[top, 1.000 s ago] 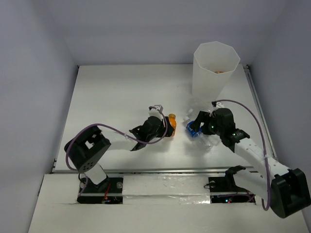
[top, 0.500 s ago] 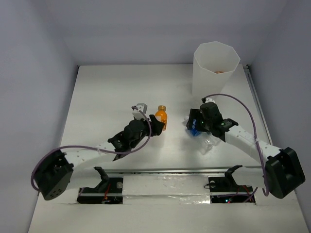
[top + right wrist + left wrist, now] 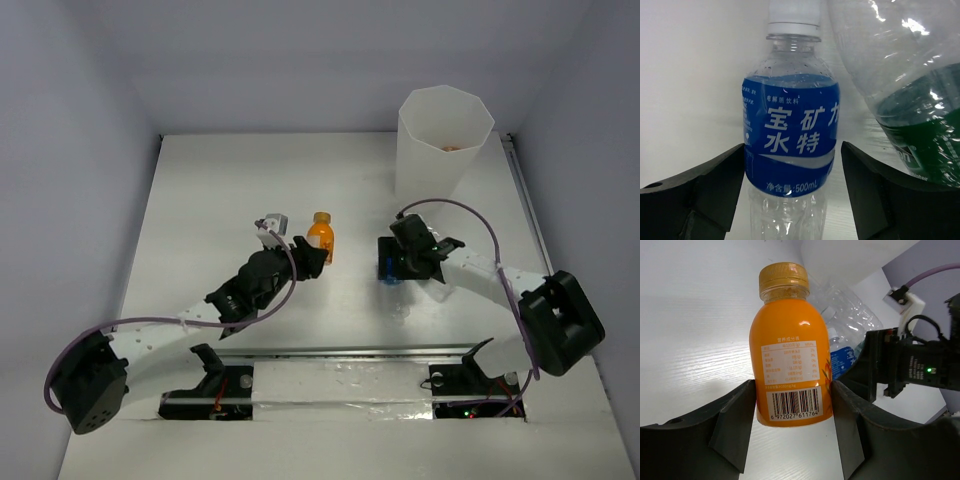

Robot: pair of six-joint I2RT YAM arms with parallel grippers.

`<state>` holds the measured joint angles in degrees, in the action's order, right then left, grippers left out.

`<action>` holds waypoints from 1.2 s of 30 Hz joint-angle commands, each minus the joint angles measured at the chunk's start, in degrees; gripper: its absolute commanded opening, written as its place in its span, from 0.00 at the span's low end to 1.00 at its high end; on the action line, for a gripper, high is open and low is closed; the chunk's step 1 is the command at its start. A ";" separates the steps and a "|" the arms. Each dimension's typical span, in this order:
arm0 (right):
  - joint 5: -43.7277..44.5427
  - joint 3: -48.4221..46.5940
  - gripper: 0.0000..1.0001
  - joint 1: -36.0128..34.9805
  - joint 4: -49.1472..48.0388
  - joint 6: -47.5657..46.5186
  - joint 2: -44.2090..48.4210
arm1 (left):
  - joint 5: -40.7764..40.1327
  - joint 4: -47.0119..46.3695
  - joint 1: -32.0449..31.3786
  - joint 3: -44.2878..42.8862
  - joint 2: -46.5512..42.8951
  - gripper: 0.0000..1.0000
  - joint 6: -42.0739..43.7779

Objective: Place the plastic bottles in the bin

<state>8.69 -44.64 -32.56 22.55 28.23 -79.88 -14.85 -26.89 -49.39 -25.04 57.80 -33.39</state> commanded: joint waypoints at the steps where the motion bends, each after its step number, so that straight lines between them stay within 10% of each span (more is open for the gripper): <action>1: -0.43 -3.52 0.80 -1.19 -0.13 -0.89 -2.29 | -0.70 -1.76 0.43 -0.80 -3.22 0.32 1.30; 9: -1.31 -5.10 0.47 -2.78 -3.74 -1.33 -3.37 | -2.29 -0.09 0.43 -4.75 -6.12 0.32 1.83; 22: 3.41 -3.35 0.45 -3.39 -5.41 -1.86 35.44 | 1.75 -12.12 0.43 -22.85 5.90 0.32 8.15; 36: 15.75 -1.51 0.43 -3.39 -2.86 0.16 58.69 | 13.18 -18.29 -0.10 -68.36 44.13 0.33 15.63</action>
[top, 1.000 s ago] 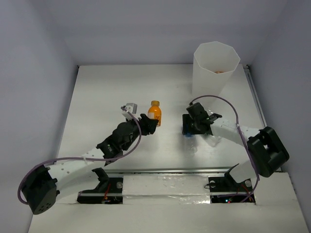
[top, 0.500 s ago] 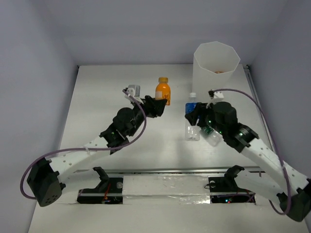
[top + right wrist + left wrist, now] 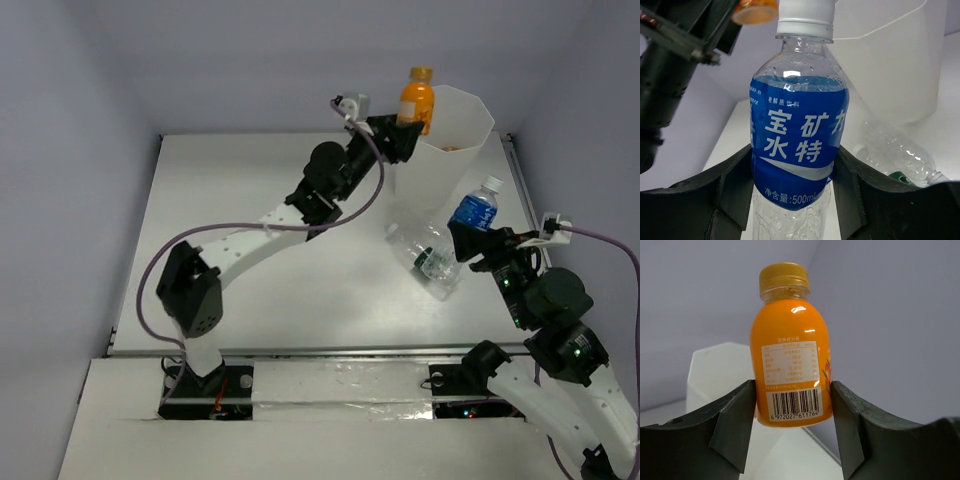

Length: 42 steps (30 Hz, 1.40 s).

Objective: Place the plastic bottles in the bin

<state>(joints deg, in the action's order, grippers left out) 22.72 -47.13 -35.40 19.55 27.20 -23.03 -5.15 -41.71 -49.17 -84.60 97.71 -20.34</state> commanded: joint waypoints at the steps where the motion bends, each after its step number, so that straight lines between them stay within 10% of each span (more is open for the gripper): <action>1: 0.93 1.51 0.43 -0.55 -0.04 1.97 2.11 | 3.48 -2.85 -0.32 -11.70 6.68 0.33 2.84; 11: -5.32 5.74 0.43 -0.55 -0.66 5.05 3.78 | 0.41 10.34 -0.32 -59.43 39.64 0.46 5.04; 16: -4.44 5.48 0.43 -0.55 -0.39 4.62 3.25 | -0.74 7.96 0.21 -54.54 37.56 0.89 6.27; 24: 0.38 3.10 0.43 -0.55 -3.90 2.95 -1.49 | 0.14 5.50 0.21 -34.55 19.30 0.95 7.24; 29: 10.12 -1.02 0.41 -0.55 -9.94 -0.82 -8.33 | -4.78 -3.43 0.74 -5.63 -1.24 0.84 3.65; 36: 23.23 -12.70 0.41 0.15 -21.72 -11.28 -22.82 | -8.14 -10.23 0.21 30.85 -15.26 0.12 -6.11; 42: 23.70 -27.55 0.41 9.89 -28.61 -20.08 -38.47 | -2.69 -12.33 -1.01 44.67 -17.03 0.13 -15.33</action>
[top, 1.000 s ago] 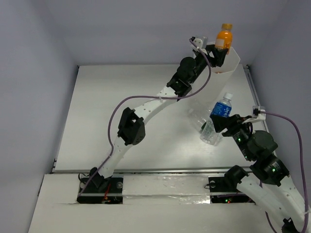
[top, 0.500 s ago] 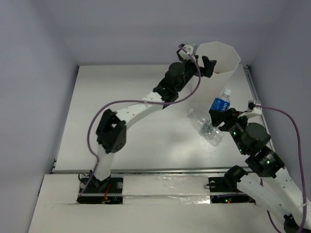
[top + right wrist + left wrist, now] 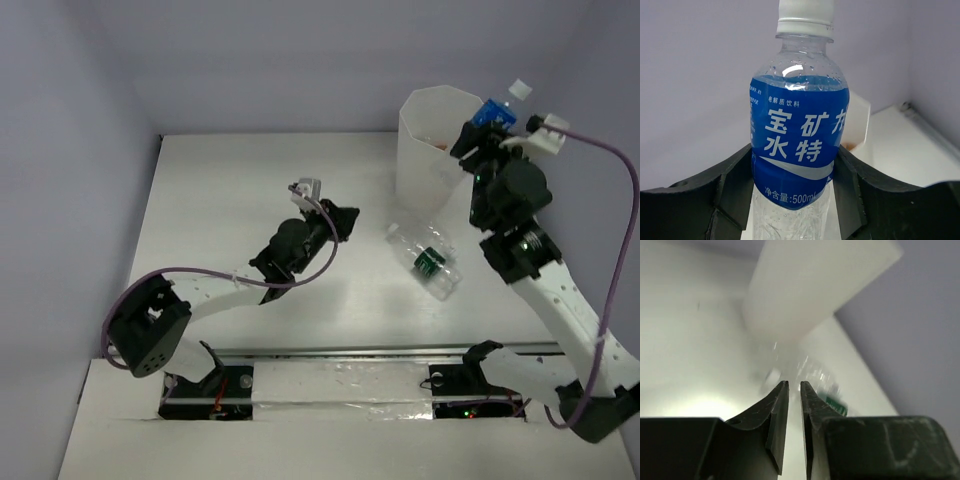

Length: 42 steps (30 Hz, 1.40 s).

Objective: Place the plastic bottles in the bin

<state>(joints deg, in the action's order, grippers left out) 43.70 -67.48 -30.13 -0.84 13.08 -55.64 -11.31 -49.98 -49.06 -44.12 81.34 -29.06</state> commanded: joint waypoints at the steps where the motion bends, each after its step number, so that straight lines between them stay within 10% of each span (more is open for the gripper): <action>1: 1.22 -9.83 0.41 8.47 -7.43 -5.53 -10.67 | 3.75 -4.16 -1.13 5.26 -0.74 0.13 -7.58; 5: -0.55 -24.93 0.41 13.34 -4.96 -9.03 -22.28 | 3.23 -6.01 -4.99 9.84 -1.45 0.16 -9.70; 19: -3.27 -49.24 0.53 15.80 4.88 -9.06 -48.96 | 9.02 -8.12 -11.06 4.58 11.37 0.81 -13.48; 25: -8.63 -44.23 0.90 15.80 4.71 -5.79 -43.34 | 10.96 -7.68 -12.20 -1.31 19.81 0.89 -15.85; 42: -24.79 0.67 0.89 15.80 -6.37 11.61 -5.11 | 2.17 6.55 -13.26 -19.59 35.19 0.93 -20.24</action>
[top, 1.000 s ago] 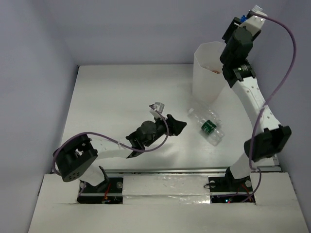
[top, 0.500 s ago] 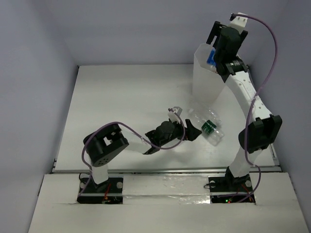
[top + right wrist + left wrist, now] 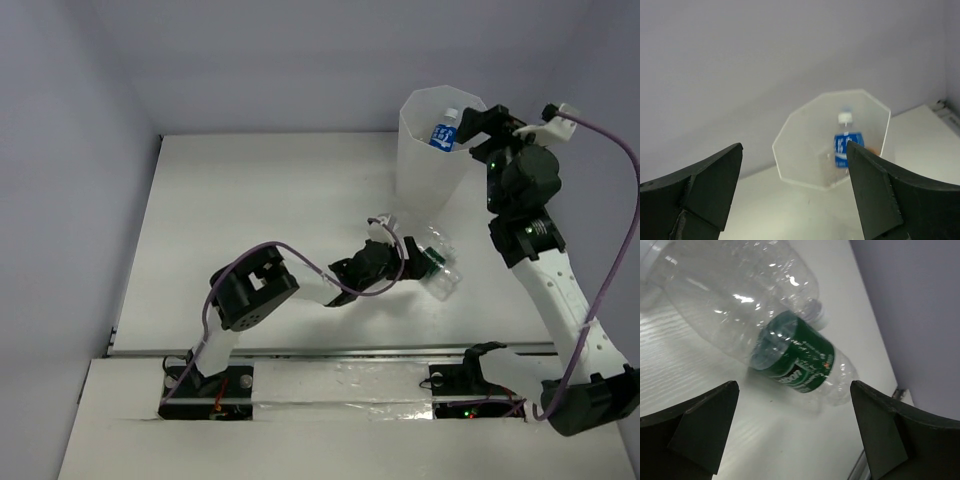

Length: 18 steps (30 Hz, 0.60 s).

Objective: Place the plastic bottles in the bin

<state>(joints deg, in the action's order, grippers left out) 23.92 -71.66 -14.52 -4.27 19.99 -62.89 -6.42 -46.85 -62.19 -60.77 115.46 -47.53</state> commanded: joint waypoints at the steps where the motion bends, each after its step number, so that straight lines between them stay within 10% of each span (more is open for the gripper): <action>1: -5.55 5.91 0.89 0.20 -2.67 5.23 3.29 | -2.90 3.87 -0.12 -3.38 1.61 0.93 -2.13; 18: -19.61 21.73 0.91 -0.33 -0.12 8.84 12.88 | -5.54 10.90 1.55 -14.27 9.25 0.98 -4.15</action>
<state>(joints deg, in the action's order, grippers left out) 8.14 -51.22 -14.63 -3.01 27.94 -50.94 -11.55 -37.78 -61.08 -71.61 123.07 -50.70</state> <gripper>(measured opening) 0.907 0.980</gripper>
